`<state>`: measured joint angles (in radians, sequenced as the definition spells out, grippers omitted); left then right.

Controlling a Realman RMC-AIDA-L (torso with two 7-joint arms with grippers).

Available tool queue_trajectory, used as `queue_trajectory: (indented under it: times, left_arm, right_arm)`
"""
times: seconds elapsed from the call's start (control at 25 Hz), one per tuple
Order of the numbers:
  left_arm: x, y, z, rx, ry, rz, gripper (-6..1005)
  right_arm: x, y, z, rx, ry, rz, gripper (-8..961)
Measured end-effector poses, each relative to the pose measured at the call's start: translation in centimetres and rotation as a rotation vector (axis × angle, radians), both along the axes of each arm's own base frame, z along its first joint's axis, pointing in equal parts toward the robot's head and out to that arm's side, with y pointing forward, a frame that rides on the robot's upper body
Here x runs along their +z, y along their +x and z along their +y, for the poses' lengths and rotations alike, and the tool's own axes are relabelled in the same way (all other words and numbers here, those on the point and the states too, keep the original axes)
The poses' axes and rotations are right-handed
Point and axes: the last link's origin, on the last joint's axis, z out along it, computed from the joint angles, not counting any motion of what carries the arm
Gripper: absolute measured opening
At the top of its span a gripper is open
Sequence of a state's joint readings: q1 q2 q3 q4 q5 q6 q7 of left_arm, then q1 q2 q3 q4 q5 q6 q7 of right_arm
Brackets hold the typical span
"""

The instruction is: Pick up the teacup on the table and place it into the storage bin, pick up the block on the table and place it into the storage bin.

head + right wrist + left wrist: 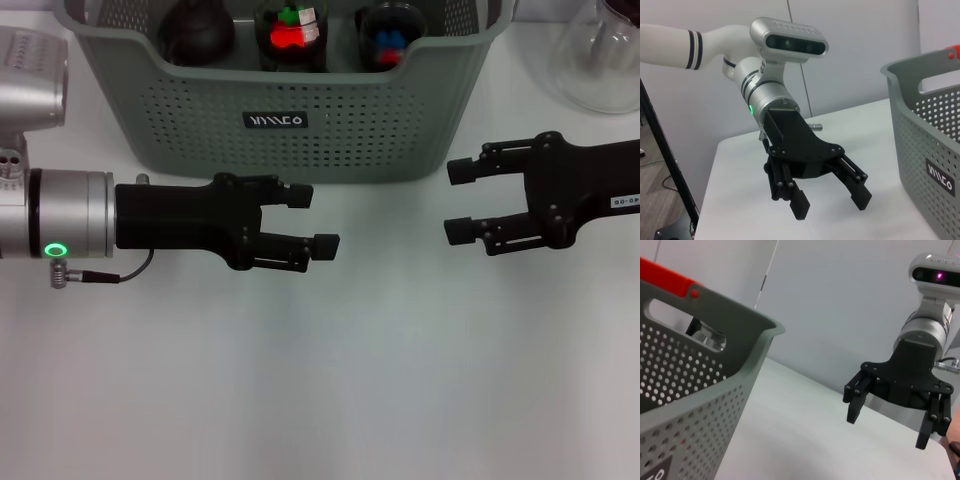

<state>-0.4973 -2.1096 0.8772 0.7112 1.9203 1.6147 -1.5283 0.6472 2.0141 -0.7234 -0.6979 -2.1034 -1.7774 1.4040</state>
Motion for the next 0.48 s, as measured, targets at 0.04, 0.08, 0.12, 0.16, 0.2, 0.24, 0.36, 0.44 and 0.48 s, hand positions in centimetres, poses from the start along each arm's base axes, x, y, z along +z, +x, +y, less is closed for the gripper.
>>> queue_trajectory:
  times: [0.04,0.08,0.12,0.16,0.2,0.24,0.36,0.44,0.48]
  left_arm:
    - [-0.03,-0.06,-0.01,0.001,-0.001,0.004,862]
    - [-0.07,-0.12,0.01,0.003,0.000,0.009,862]
    - [-0.12,-0.19,0.04,0.005,0.001,0.015,862]
    - [-0.16,-0.25,0.07,0.007,0.003,0.019,862]
    - [-0.18,-0.31,0.10,0.009,0.005,0.023,862]
    - [-0.20,-0.36,0.13,0.011,0.006,0.027,862]
    - [-0.20,-0.41,0.17,0.014,0.008,0.029,862]
    - [-0.19,-0.47,0.24,0.018,0.011,0.033,862]
    - [-0.19,-0.54,0.29,0.021,0.014,0.037,862]
  right_arm:
    - [-0.04,-0.03,-0.01,0.002,-0.002,-0.001,779]
    - [-0.10,-0.05,-0.03,0.003,-0.005,-0.002,779]
    - [-0.15,-0.08,-0.05,0.005,-0.007,-0.004,779]
    - [-0.18,-0.11,-0.05,0.006,-0.009,-0.005,779]
    - [-0.19,-0.12,-0.05,0.006,-0.010,-0.005,779]
    - [-0.20,-0.13,-0.05,0.005,-0.011,-0.005,779]
    - [-0.27,-0.15,-0.09,0.004,-0.017,-0.008,779]
    - [-0.35,-0.16,-0.14,0.004,-0.024,-0.012,779]
    - [-0.40,-0.16,-0.17,0.004,-0.027,-0.015,779]
